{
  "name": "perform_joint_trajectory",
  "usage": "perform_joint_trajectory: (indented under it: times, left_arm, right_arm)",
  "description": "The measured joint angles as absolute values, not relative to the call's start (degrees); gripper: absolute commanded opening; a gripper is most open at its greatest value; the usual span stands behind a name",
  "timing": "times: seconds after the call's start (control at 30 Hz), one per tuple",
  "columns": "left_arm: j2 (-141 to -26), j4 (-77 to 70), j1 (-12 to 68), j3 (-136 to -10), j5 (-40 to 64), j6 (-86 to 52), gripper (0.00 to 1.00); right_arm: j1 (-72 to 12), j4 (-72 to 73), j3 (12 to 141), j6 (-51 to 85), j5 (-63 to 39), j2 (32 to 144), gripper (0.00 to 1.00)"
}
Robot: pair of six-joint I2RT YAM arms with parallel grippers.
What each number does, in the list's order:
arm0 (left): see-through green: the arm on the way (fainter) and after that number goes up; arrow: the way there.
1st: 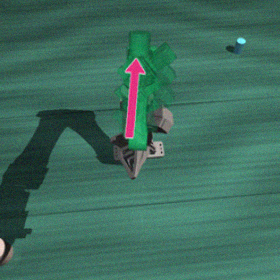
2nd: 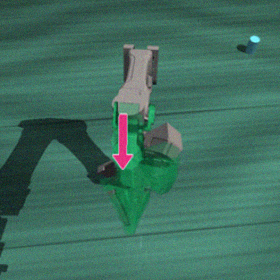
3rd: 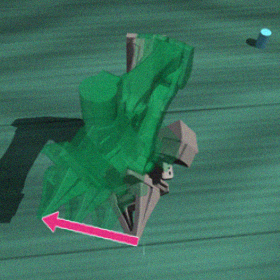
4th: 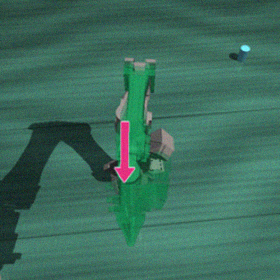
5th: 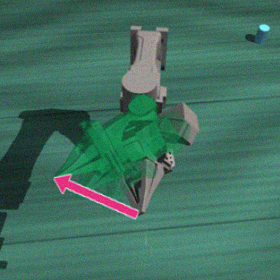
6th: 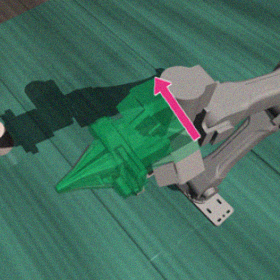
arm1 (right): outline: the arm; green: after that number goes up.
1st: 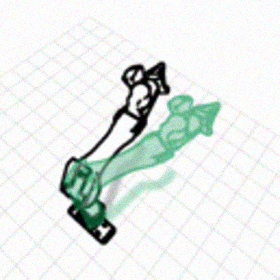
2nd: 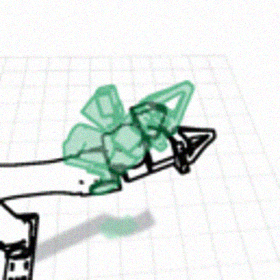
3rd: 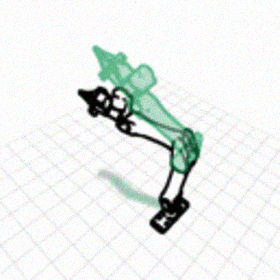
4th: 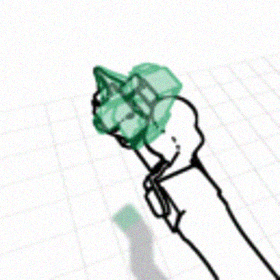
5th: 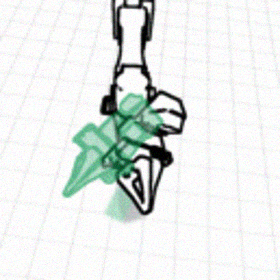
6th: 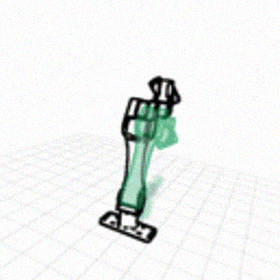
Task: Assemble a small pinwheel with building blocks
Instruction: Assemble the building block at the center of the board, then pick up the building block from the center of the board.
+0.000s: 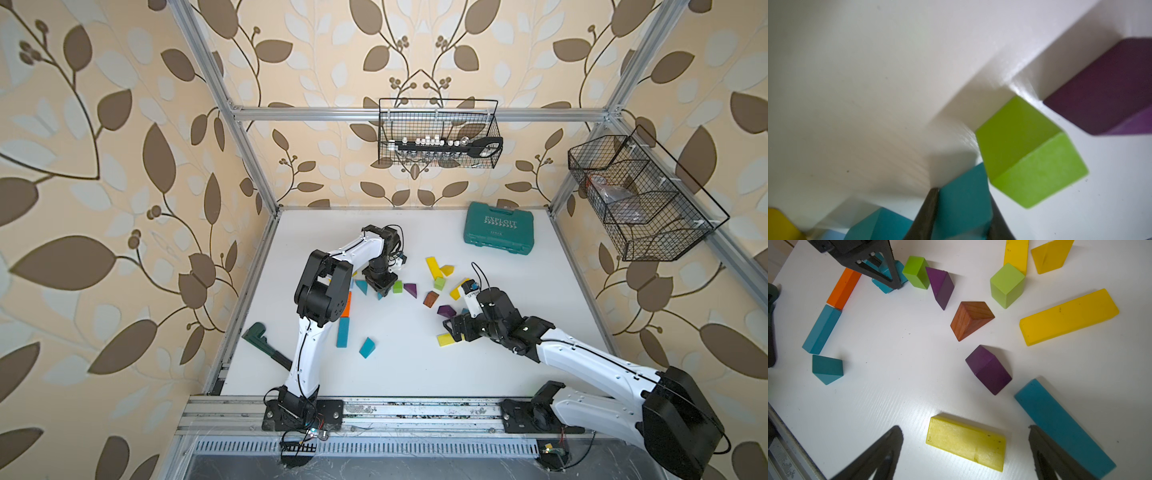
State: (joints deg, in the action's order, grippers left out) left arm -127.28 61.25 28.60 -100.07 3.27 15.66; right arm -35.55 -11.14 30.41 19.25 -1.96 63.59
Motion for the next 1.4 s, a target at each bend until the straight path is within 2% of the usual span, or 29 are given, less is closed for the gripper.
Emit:
perform_joint_trajectory:
  times: [0.23, 0.8, 1.03, 1.1, 1.13, 1.17, 1.4]
  left_arm:
    - [-127.3, 61.2, 28.6, -100.1, 3.7, 16.2, 0.39]
    - [-126.8, 61.0, 29.0, -100.5, 3.8, 15.5, 0.45]
    - [-119.9, 61.5, 29.0, -98.5, 3.2, 12.2, 0.46]
    - [-116.0, 61.4, 29.1, -96.7, 2.9, 10.3, 0.53]
    - [-113.8, 61.3, 29.3, -95.4, 2.6, 9.0, 0.7]
    - [-111.2, 61.2, 29.3, -94.0, 2.0, 7.4, 0.98]
    - [-85.3, 57.8, 29.6, -77.1, -2.0, -10.6, 0.99]
  right_arm:
    - [-35.5, -11.1, 30.4, 19.2, -2.0, 63.6, 0.96]
    - [-35.4, -11.5, 30.4, 19.2, -2.4, 62.2, 0.96]
    - [-35.4, -14.9, 30.8, 19.7, -2.3, 59.2, 0.95]
    - [-35.4, -16.1, 31.2, 20.1, -2.4, 58.4, 0.93]
    - [-35.4, -16.8, 31.4, 20.4, -2.4, 57.8, 0.92]
    - [-35.4, -17.3, 31.5, 20.6, -2.5, 57.2, 0.92]
    - [-35.3, -19.6, 32.9, 20.3, -5.2, 56.9, 0.83]
